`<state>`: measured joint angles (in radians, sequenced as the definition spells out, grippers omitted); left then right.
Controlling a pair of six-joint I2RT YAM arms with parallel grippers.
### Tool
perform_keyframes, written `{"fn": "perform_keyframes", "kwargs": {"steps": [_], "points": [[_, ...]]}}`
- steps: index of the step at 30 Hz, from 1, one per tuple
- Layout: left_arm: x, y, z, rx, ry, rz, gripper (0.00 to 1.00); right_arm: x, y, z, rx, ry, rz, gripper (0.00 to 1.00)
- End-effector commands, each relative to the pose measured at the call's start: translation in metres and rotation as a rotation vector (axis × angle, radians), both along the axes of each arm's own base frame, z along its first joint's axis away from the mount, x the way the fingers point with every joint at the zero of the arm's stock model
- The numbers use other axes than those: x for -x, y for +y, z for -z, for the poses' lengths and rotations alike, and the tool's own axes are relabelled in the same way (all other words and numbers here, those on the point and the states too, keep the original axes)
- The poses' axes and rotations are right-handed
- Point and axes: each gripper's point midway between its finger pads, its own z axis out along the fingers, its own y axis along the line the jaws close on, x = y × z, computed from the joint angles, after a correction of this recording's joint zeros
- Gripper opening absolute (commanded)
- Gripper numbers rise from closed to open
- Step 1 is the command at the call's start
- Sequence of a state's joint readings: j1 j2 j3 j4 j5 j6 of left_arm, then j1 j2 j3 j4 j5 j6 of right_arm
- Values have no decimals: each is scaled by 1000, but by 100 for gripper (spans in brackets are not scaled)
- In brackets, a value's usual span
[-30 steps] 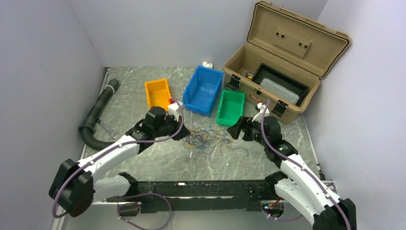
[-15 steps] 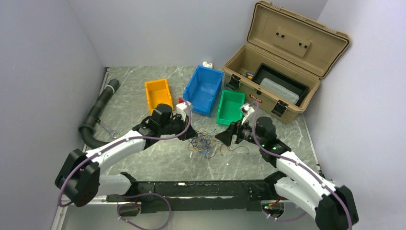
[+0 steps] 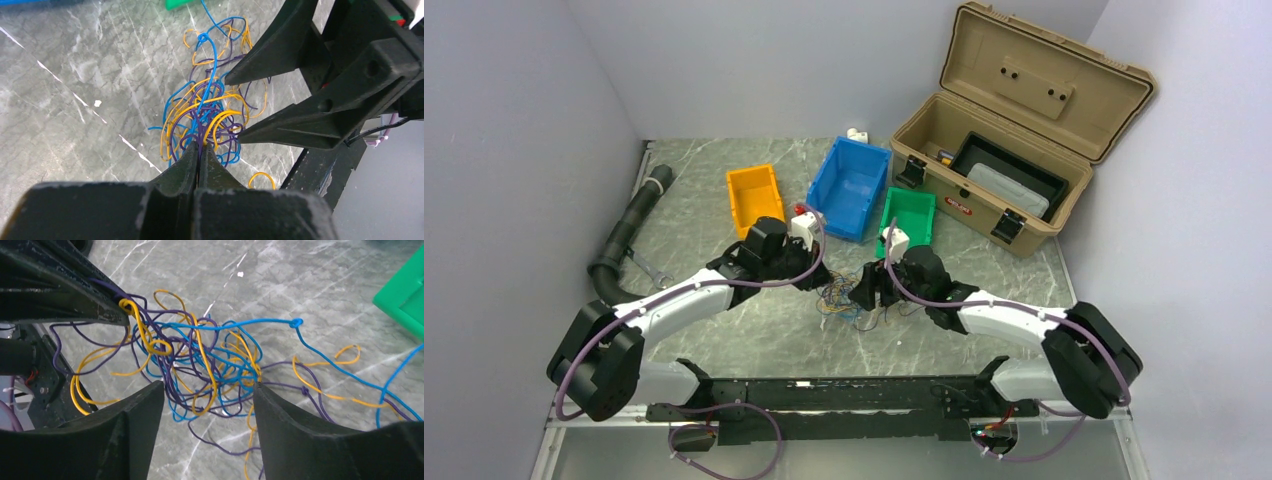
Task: Untangle the cables
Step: Untie the cable.
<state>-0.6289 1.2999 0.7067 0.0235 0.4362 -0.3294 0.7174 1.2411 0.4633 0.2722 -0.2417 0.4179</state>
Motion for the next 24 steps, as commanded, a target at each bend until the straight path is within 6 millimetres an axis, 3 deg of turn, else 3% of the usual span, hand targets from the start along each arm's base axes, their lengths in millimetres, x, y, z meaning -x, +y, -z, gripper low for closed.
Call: {"fn": "perform_keyframes", "kwargs": {"steps": [1, 4, 7, 10, 11, 14, 17, 20, 24], "points": [[-9, 0, -12, 24, -57, -11, 0, -22, 29, -36, -100, -111, -14, 63], [-10, 0, -11, 22, -55, -12, 0, -19, 40, -41, -161, -99, -47, 54], [-14, 1, -12, 32, -49, -26, 0, -19, 48, -46, -188, -83, -60, 30], [-18, 3, -13, 37, -38, -44, 0, -27, 42, -44, -164, -69, 9, 1], [-20, 7, -12, 26, -31, -68, 0, -32, 36, -43, -149, -63, 60, 0], [-33, 30, -3, -19, -7, -189, 0, -51, -4, -34, -35, -36, 311, 0], [-42, 57, 6, -24, 31, -305, 0, -66, -65, -31, 70, -16, 642, 0], [-46, 80, 13, -14, 54, -399, 0, -67, -128, -28, 148, 13, 894, 0], [-49, 107, 21, -40, 71, -521, 0, -57, -190, -34, 147, 24, 1103, 0]]}}
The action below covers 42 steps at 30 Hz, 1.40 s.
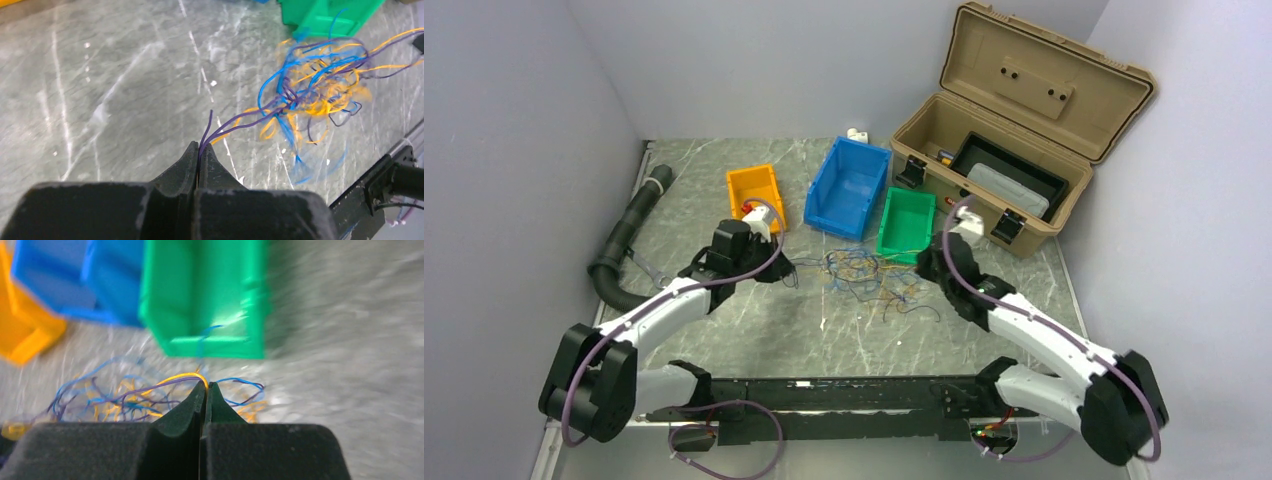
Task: Untangle the cables
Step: Untie the cable.
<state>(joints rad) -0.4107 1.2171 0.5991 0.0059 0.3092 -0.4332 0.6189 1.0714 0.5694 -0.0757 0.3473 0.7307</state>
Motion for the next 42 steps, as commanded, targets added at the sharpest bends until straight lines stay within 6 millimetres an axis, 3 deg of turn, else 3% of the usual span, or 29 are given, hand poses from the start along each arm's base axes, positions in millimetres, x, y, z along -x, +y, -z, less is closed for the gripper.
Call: {"fn": "perform_keyframes", "kwargs": {"steps": [1, 6, 17, 19, 21, 22, 24, 26, 28, 31, 33, 35, 37, 42], "points": [[-8, 31, -2, -25, -2, -171, 0, 13, -96, -7, 72, 5, 386, 0], [-10, 49, -4, -52, -9, -270, 0, 32, -135, -28, 46, -68, 526, 0], [-10, 95, -18, -135, -30, -524, 0, 63, -179, -63, 19, -133, 746, 0], [-10, 100, -24, -146, -54, -537, 0, 61, -177, -73, 31, -157, 714, 0], [-11, 81, -39, -114, -130, -390, 0, 46, -155, -86, 30, -207, 558, 0], [-8, 63, -48, -77, -177, -269, 4, 40, -130, -89, 43, -218, 378, 0], [-1, 35, -59, -9, -210, -122, 22, 34, -92, -96, 11, -253, 150, 1], [3, 20, -62, -4, -214, -68, 39, 34, -62, -98, -40, -261, -9, 8], [4, 17, -58, -73, -215, -75, 52, 36, -45, -92, -72, -233, -84, 11], [4, 14, -52, -133, -209, -80, 71, 37, -42, -82, -70, -194, -100, 15], [3, 12, -49, -154, -203, -67, 79, 38, -43, -79, -61, -189, -102, 36], [1, 8, -44, -180, -188, -56, 82, 39, -39, -78, -64, -196, -129, 69], [0, 1, -38, -204, -169, -31, 84, 39, -25, -80, -78, -213, -209, 83], [-15, -1, -13, -245, -88, -91, 88, 43, 23, -63, -144, -123, -423, 85]]}}
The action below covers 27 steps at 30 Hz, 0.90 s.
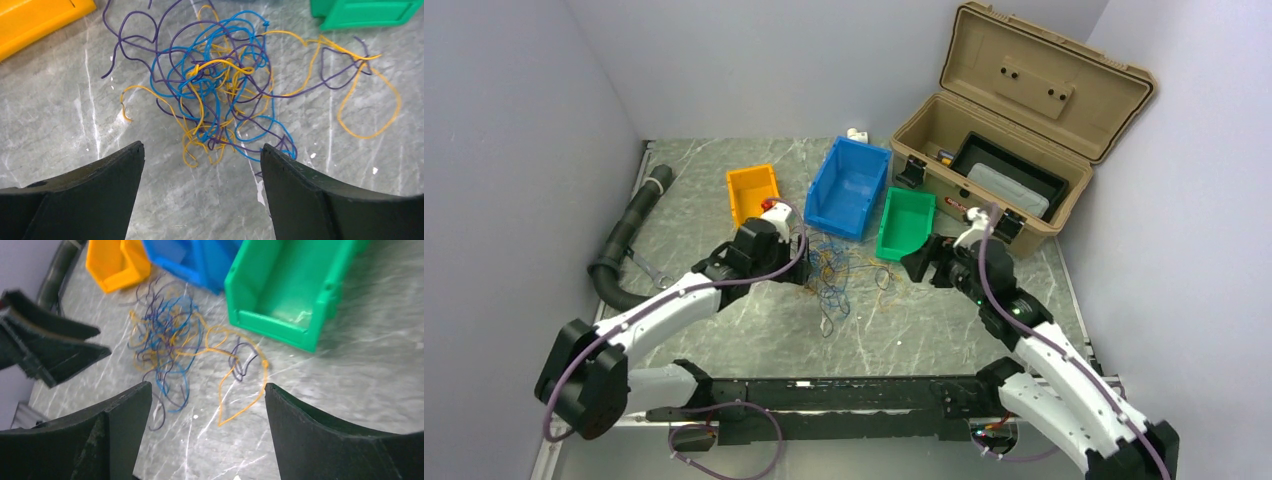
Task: Untangle the cables
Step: Untie the cable.
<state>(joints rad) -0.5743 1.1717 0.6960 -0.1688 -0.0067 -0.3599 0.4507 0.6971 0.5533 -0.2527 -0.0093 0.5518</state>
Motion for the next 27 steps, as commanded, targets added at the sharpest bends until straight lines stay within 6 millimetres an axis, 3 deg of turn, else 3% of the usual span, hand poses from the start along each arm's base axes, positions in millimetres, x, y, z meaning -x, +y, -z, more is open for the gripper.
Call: {"fn": "perform_keyframes", "kwargs": {"steps": [1, 7, 10, 12, 13, 16, 19, 24, 27], "points": [[-18, -6, 9, -15, 31, -44, 88, 1, 45, 0, -41, 4, -195, 84], [-32, -7, 54, -17, 185, -105, 88, 2, 61, -1, -59, -26, -203, 85], [-35, -14, 68, 20, 233, -97, 87, 2, 62, 2, -60, -20, -200, 85], [-35, -21, 73, 37, 247, -72, 79, 3, 63, 7, -58, -5, -199, 85], [-34, -25, 74, 47, 252, -51, 68, 3, 64, 10, -56, 0, -201, 85], [-28, -39, 72, 82, 260, 31, 28, 3, 64, 16, -60, 15, -194, 85], [-15, -52, 66, 101, 260, 91, 4, 5, 63, 25, -58, 31, -188, 85], [22, -76, 41, 176, 246, 210, 0, 7, 67, 40, -69, 62, -201, 85], [39, -79, 20, 234, 230, 258, 0, 10, 72, 51, -92, 88, -224, 85]]}}
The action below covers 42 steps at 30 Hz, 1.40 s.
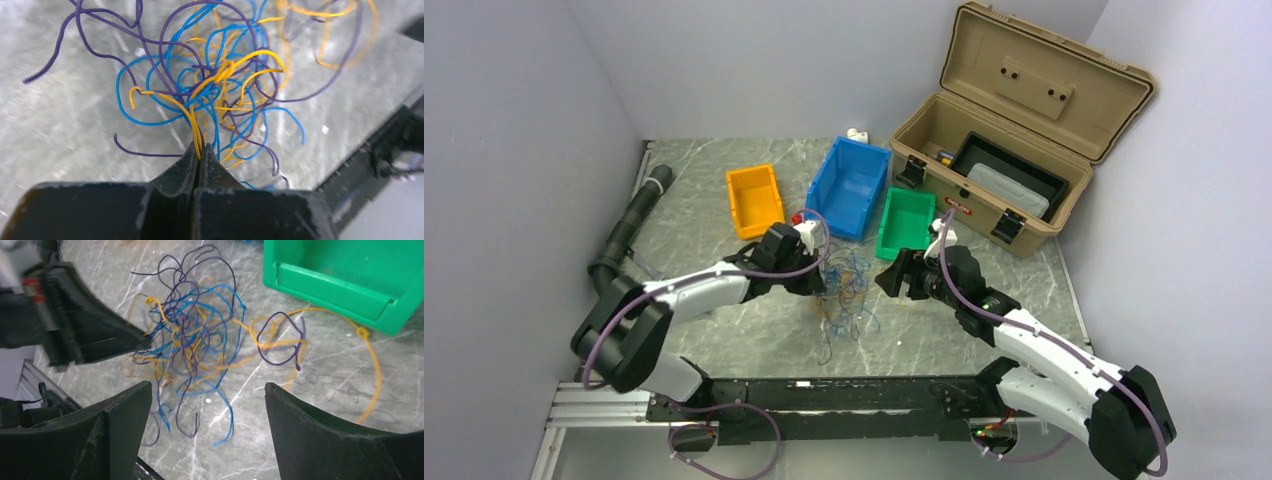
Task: Untangle the cables
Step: Untie the cable.
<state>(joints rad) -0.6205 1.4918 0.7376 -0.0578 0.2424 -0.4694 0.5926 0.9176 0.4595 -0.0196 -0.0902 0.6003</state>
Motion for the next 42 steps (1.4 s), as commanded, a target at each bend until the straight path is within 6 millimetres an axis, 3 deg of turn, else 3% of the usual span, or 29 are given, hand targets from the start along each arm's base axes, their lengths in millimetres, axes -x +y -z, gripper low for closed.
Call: {"fn": "perform_keyframes", "kwargs": {"steps": [1, 5, 9, 13, 21, 24, 28, 29, 31, 36, 40, 42], "points": [[23, -17, -47, 163, -47, 86, 0, 0, 14, 2, -78, -9, -31, 85], [38, -13, -52, 187, -39, 112, 0, 6, 30, 13, -146, 28, -84, 84], [40, -7, -36, 151, -19, 101, 0, 9, 58, 23, -128, 57, -123, 83], [41, -12, -35, 173, -17, 124, 0, 6, 83, 29, -100, 54, -148, 81], [37, -14, -35, 175, -30, 122, 0, -12, 97, 57, -15, 66, -130, 77], [37, -16, -33, 185, -23, 127, 0, -19, 94, 72, 66, 93, -61, 68], [34, -11, -32, 163, -35, 103, 0, -32, 66, 85, 233, 126, 132, 33], [30, -8, -34, 151, -49, 92, 0, -33, 57, 85, 252, 125, 170, 16], [21, 13, -31, 80, -53, 21, 0, -33, 29, 84, 301, 135, 298, 0], [-5, 78, -37, 42, -69, -237, 0, -21, -62, 80, 426, 223, 658, 0], [-12, 115, -42, 27, -111, -428, 0, -1, -126, 86, 444, 347, 836, 0], [-12, 126, -44, 20, -124, -497, 0, 8, -150, 79, 420, 365, 917, 0]]}}
